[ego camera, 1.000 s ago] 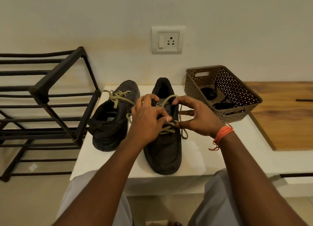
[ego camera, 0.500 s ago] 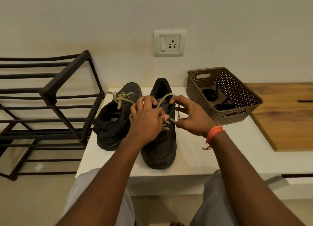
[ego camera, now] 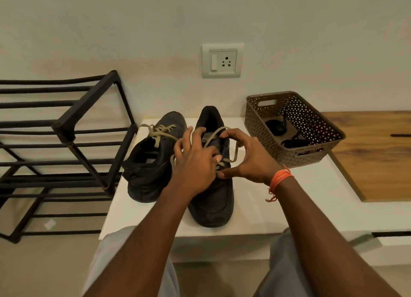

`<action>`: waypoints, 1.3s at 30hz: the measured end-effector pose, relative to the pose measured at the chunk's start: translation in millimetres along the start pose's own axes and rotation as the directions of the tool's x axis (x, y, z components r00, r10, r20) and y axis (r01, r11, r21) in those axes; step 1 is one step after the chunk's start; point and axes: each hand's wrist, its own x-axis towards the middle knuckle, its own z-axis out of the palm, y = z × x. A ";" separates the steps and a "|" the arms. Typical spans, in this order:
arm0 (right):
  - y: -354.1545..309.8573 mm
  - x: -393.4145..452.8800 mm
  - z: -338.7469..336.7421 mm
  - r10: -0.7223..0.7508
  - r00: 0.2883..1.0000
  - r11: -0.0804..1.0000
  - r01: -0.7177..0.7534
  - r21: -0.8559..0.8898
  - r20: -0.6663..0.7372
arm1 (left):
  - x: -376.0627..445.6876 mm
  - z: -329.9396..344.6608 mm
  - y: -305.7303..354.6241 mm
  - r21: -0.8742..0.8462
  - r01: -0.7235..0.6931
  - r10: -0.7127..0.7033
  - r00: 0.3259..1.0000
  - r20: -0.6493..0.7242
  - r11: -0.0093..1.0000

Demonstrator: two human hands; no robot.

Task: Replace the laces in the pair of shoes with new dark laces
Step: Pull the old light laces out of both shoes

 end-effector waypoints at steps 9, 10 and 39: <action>-11.0 -0.6 -1.4 0.086 0.996 0.995 -0.086 -0.057 -0.004 | -0.4 -32.5 -23.9 -0.361 0.362 -0.510 0.643 -0.571 0.860; -11.8 -0.3 -1.3 0.087 0.996 0.995 -0.087 -0.048 -0.003 | -0.5 -35.2 -28.2 -0.372 0.375 -0.528 0.625 -0.575 0.849; -34.0 4.5 31.3 0.048 0.999 0.916 -0.046 -0.399 -0.005 | 6.7 -22.8 -10.1 -0.080 0.095 -0.121 0.889 -0.441 0.992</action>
